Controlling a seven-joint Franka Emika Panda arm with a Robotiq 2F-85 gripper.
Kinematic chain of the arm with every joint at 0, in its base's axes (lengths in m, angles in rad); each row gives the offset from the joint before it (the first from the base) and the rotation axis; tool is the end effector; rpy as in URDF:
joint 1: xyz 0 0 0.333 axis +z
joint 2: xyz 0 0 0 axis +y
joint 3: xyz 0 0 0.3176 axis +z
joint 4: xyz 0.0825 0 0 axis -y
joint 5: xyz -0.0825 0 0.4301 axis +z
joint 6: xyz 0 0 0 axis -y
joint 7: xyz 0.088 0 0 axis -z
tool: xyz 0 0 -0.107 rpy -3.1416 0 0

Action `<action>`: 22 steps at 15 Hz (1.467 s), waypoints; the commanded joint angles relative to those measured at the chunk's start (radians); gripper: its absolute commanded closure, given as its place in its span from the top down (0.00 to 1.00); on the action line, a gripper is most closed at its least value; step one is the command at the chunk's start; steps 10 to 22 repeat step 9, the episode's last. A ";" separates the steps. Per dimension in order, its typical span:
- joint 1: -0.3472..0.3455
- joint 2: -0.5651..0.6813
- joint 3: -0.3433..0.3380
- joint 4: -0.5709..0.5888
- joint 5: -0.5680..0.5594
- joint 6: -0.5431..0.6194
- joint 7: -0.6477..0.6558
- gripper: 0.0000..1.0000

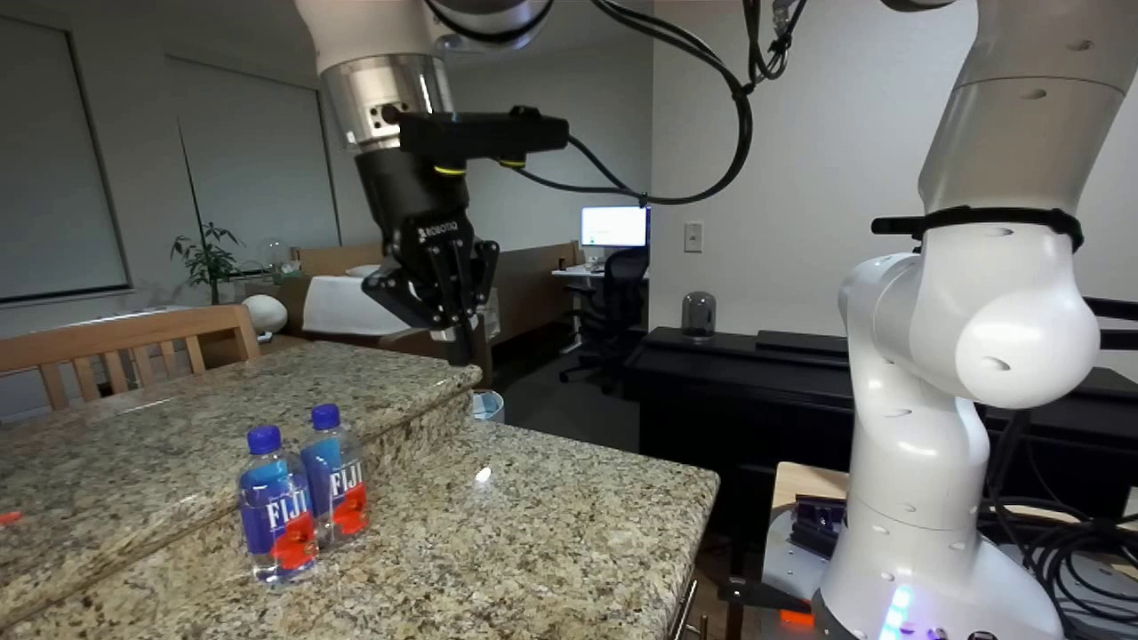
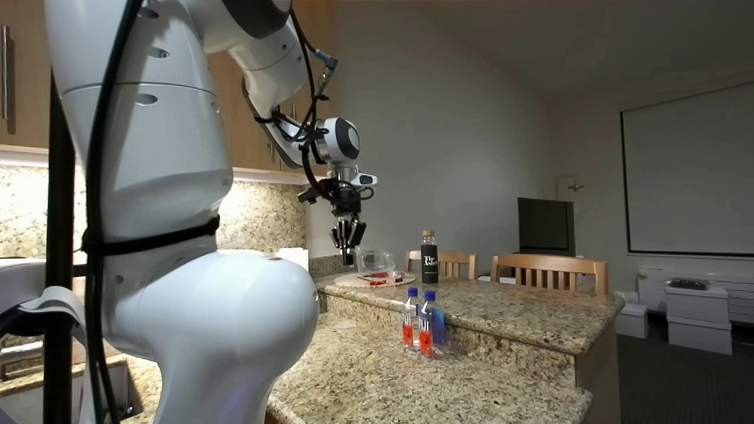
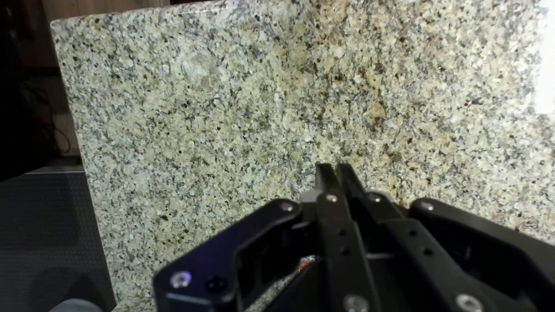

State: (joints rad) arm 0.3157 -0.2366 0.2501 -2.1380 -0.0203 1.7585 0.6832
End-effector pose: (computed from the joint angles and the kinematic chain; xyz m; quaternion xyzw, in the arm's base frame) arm 0.4308 0.2773 0.4773 0.9945 -0.0613 -0.0384 0.0751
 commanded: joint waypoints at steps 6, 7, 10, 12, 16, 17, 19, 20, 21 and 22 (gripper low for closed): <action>-0.034 -0.016 0.039 -0.009 0.012 0.003 -0.006 0.11; -0.034 -0.016 0.039 -0.010 0.012 0.003 -0.006 0.11; -0.034 -0.016 0.039 -0.010 0.012 0.003 -0.006 0.11; -0.034 -0.016 0.039 -0.010 0.012 0.003 -0.006 0.11; -0.034 -0.016 0.039 -0.010 0.012 0.003 -0.006 0.11; -0.034 -0.016 0.039 -0.010 0.012 0.003 -0.006 0.11; -0.034 -0.016 0.039 -0.010 0.012 0.003 -0.006 0.11; -0.034 -0.016 0.039 -0.010 0.012 0.003 -0.006 0.11; -0.034 -0.016 0.039 -0.010 0.012 0.003 -0.006 0.11; -0.034 -0.016 0.039 -0.010 0.012 0.003 -0.006 0.11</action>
